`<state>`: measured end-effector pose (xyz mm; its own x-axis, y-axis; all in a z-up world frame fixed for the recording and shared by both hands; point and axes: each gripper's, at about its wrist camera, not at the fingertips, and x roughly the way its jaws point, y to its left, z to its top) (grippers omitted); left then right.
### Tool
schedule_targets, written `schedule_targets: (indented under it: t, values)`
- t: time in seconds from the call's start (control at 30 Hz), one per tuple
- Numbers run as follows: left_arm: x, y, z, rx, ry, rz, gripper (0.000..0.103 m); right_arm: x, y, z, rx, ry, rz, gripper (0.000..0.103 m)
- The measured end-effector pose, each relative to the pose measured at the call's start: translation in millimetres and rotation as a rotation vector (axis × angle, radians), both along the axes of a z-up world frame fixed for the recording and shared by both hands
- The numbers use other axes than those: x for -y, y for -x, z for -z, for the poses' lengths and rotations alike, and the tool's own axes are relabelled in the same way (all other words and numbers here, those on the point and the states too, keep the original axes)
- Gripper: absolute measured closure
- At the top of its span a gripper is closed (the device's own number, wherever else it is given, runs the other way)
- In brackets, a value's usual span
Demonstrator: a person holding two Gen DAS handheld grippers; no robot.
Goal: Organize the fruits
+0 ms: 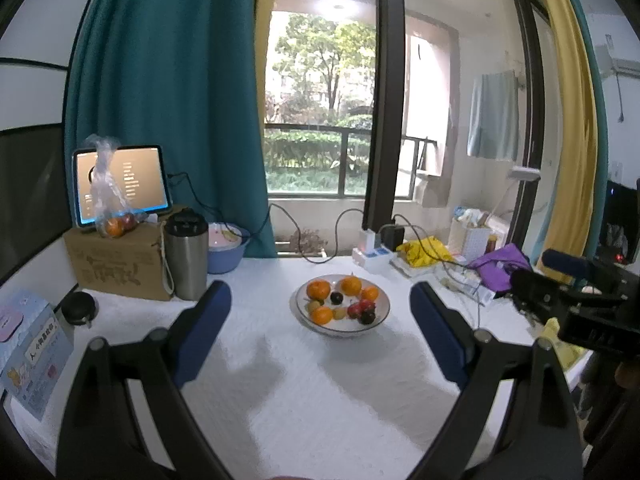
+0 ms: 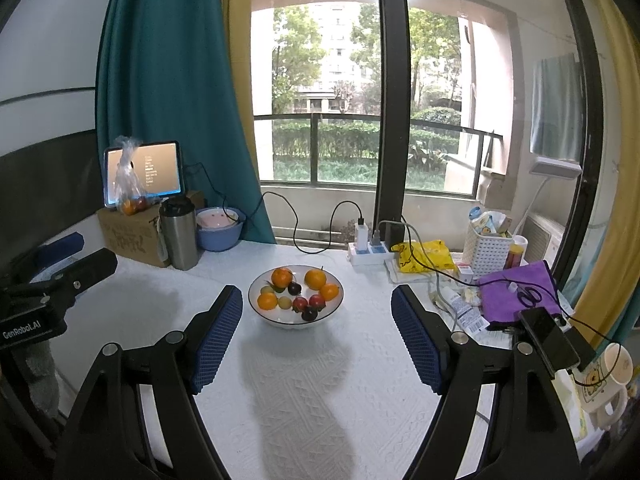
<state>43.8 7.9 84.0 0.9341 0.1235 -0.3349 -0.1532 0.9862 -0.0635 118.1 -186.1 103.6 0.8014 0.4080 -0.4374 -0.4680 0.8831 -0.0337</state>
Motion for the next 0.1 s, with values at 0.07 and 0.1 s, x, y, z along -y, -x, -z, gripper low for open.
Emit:
schedule_targets:
  t: [0.07,0.1]
  values:
    - [-0.9,-6.7,4.5,-0.012,-0.001,0.004,0.011,-2.0,-5.3,3.8,-0.009,0.008,-0.002,0.023]
    - [-2.0,-10.2,6.5,-0.015,0.0,0.006,0.011,-3.4,-9.2,6.5,-0.015,0.013,-0.005,0.023]
